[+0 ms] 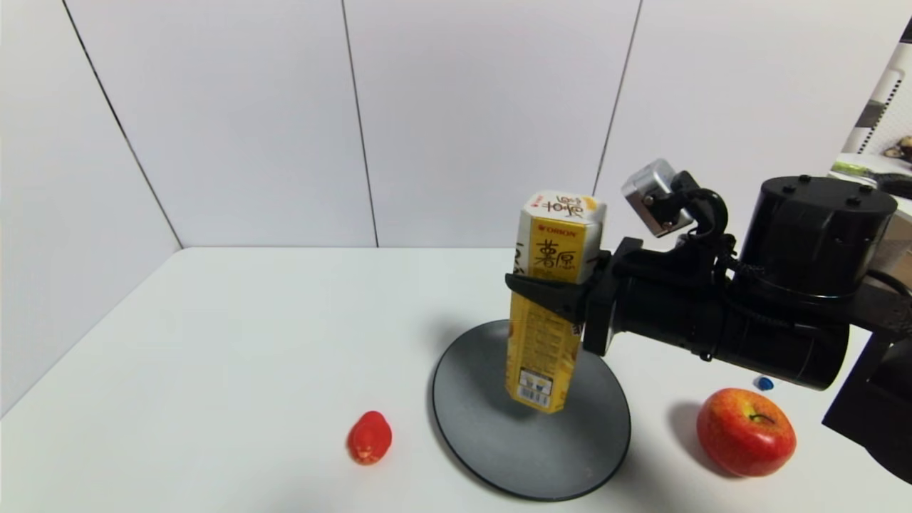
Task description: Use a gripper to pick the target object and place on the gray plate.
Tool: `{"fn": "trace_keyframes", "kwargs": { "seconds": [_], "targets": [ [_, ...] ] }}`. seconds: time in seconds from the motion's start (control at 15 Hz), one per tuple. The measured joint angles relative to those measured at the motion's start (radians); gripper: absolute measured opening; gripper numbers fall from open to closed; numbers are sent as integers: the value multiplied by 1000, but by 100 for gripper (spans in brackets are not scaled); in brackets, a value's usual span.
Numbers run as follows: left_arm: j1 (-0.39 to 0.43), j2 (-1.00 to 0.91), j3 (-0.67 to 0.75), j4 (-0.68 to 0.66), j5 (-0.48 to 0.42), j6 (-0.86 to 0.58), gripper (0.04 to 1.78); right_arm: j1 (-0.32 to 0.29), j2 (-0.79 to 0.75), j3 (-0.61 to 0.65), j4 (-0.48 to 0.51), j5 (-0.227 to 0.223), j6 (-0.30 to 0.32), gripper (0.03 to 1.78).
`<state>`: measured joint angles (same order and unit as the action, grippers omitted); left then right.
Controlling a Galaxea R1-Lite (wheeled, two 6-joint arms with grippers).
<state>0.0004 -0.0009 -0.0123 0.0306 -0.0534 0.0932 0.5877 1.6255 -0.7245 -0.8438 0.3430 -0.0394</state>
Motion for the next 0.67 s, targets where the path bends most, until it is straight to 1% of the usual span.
{"fn": "trace_keyframes", "kwargs": {
  "seconds": [0.13, 0.2, 0.4, 0.67],
  "targets": [
    [0, 0, 0, 0, 0, 0, 169, -3, 29, 23, -24, 0, -1, 89],
    [0, 0, 0, 0, 0, 0, 169, -3, 40, 29, -24, 0, -1, 93],
    [0, 0, 0, 0, 0, 0, 169, -5, 64, 34, -32, 1, -1, 118],
    [0, 0, 0, 0, 0, 0, 169, -7, 73, 31, -47, -1, 4, 139]
  ]
}}
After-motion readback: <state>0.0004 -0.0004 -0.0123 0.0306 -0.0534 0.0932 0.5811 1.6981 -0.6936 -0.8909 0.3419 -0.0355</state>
